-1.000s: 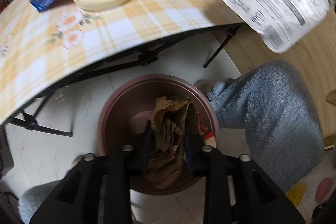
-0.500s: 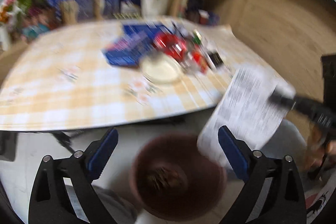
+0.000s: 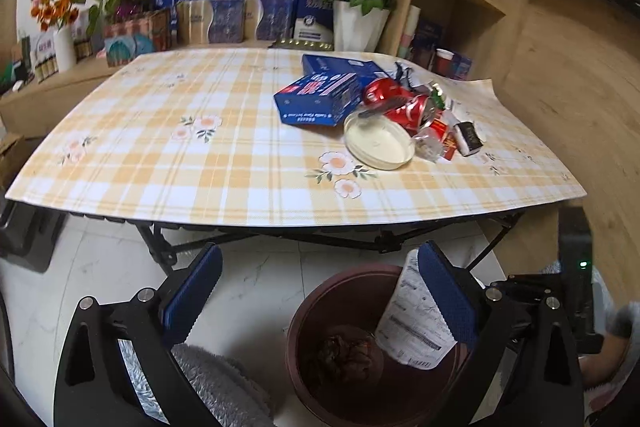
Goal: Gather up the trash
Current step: 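Carry the paper bag and white sheet to the brown bin and release both, then grasp the blue-and-white milk carton with the left gripper while the right grasps the black snack bag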
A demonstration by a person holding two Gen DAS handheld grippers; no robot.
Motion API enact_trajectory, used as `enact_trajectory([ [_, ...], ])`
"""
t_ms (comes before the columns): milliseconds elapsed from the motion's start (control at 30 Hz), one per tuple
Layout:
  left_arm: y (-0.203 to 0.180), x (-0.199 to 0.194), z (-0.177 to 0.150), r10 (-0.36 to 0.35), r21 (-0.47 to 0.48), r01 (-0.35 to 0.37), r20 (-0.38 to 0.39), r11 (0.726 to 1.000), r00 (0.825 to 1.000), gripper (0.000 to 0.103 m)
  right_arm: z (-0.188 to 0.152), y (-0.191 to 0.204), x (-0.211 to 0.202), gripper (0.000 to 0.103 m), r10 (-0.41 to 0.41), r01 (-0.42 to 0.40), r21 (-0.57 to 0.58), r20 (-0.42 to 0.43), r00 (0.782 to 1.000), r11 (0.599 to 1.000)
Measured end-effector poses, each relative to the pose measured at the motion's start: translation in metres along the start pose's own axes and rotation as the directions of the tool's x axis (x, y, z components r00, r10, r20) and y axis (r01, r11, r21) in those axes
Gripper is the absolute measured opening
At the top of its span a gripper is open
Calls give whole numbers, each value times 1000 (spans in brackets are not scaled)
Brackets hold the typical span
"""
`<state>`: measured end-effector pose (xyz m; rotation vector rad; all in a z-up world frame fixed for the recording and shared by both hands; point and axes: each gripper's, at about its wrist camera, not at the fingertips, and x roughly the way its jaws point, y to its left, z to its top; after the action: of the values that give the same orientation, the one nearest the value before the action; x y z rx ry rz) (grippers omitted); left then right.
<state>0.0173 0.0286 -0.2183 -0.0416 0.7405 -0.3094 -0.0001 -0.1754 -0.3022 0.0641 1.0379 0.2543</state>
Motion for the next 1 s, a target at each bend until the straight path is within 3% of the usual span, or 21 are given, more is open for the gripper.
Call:
enact_trajectory([
  [133, 2, 0, -1, 8, -19, -8, 6, 1000, 1000, 96, -3, -11, 3, 7, -24, 25, 37, -23, 999, 999],
  [333, 1, 0, 0, 14, -20, -14, 0, 1000, 1000, 96, -5, -8, 4, 7, 2, -2, 17, -34, 999, 1000],
  [400, 2, 0, 1, 15, -31, -15, -2, 999, 1000, 96, -5, -4, 6, 12, -7, 7, 1, -44, 999, 1000],
  [433, 3, 0, 1, 15, -37, -16, -1, 999, 1000, 96, -5, -2, 6, 30, -22, 22, -11, -40, 999, 1000],
  [467, 4, 0, 1, 16, -44, -16, 0, 999, 1000, 96, -4, -1, 4, 56, -26, 25, -20, -30, 999, 999],
  [533, 7, -2, 0, 18, -60, -17, 4, 998, 1000, 96, -3, 3, -2, 77, -44, 44, -40, 6, 999, 998],
  [633, 10, -3, 1, 19, -72, -18, 9, 997, 1000, 96, -1, 5, -9, 96, -57, 59, -58, 35, 998, 997],
  [800, 10, -3, 0, 19, -71, -18, 6, 997, 1000, 96, -1, 8, -4, 97, -78, 78, -85, 6, 997, 993],
  [1000, 10, -4, 0, 19, -68, -19, 7, 997, 1000, 96, 1, 10, -9, 97, -87, 89, -88, 33, 996, 992],
])
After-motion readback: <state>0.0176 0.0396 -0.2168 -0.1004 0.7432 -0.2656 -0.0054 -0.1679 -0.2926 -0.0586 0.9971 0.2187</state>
